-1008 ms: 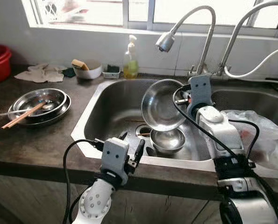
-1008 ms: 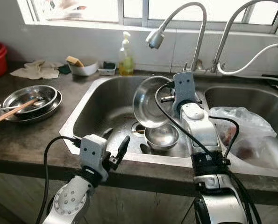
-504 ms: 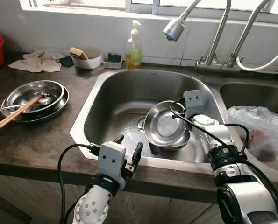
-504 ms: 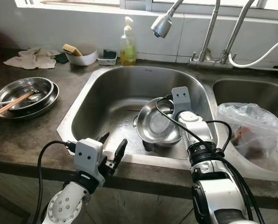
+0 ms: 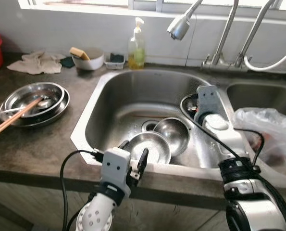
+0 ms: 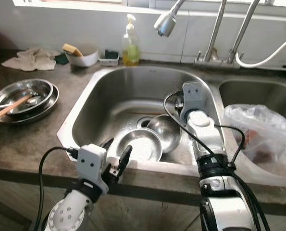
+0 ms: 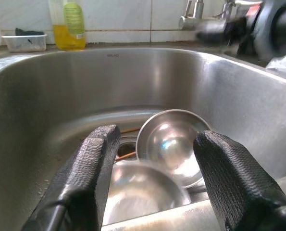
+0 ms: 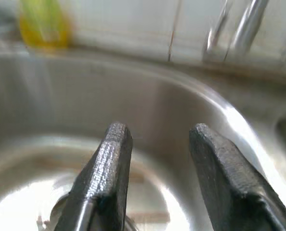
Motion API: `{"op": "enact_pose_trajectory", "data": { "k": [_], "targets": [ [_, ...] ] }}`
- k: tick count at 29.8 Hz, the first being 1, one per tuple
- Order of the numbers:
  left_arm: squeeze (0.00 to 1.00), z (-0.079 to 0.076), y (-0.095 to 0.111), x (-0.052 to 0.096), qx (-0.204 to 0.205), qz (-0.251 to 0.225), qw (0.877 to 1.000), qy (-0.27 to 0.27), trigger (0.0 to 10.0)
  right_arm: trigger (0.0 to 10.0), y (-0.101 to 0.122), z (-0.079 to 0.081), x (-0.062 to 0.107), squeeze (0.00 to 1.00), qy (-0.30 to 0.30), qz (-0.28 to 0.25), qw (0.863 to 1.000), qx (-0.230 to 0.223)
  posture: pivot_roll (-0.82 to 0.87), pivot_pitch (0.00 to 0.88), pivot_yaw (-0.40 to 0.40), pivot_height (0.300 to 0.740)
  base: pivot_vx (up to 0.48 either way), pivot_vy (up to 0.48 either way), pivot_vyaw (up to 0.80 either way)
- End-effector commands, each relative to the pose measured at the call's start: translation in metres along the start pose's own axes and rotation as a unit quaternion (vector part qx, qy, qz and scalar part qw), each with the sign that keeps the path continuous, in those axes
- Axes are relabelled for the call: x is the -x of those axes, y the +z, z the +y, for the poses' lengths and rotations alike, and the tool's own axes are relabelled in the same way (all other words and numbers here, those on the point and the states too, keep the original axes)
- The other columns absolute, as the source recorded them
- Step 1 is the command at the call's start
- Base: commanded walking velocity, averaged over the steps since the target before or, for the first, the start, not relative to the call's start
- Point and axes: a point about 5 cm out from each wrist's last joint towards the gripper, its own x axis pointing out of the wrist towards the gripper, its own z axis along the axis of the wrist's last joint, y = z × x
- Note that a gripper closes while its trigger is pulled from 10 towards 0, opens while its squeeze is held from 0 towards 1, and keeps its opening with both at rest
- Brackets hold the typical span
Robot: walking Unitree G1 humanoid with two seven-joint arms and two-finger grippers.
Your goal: Kitchen organization
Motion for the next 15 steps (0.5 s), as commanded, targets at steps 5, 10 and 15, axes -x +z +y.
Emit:
{"op": "enact_pose_trajectory", "data": {
  "k": [5,10,15],
  "targets": [
    [0.0,0.004,-0.001,-0.006,-0.008,0.0,1.0,0.001,10.0,10.0,0.02,0.0,0.029,0.0,0.009,-0.073,0.997,0.014,0.04,0.065,-0.056,0.74,0.0,0.0,0.0],
    [0.0,0.006,-0.002,-0.008,-0.01,-0.003,1.0,-0.001,10.0,10.0,0.024,0.005,0.062,0.0,0.03,-0.104,0.994,0.005,0.03,0.042,-0.051,0.74,0.0,0.0,0.0],
    [0.0,0.007,-0.004,-0.008,-0.012,-0.002,1.0,0.001,10.0,10.0,0.011,0.011,0.092,0.0,0.041,-0.106,0.993,-0.021,0.03,0.02,-0.05,0.74,0.0,0.0,0.0]
  ]
}}
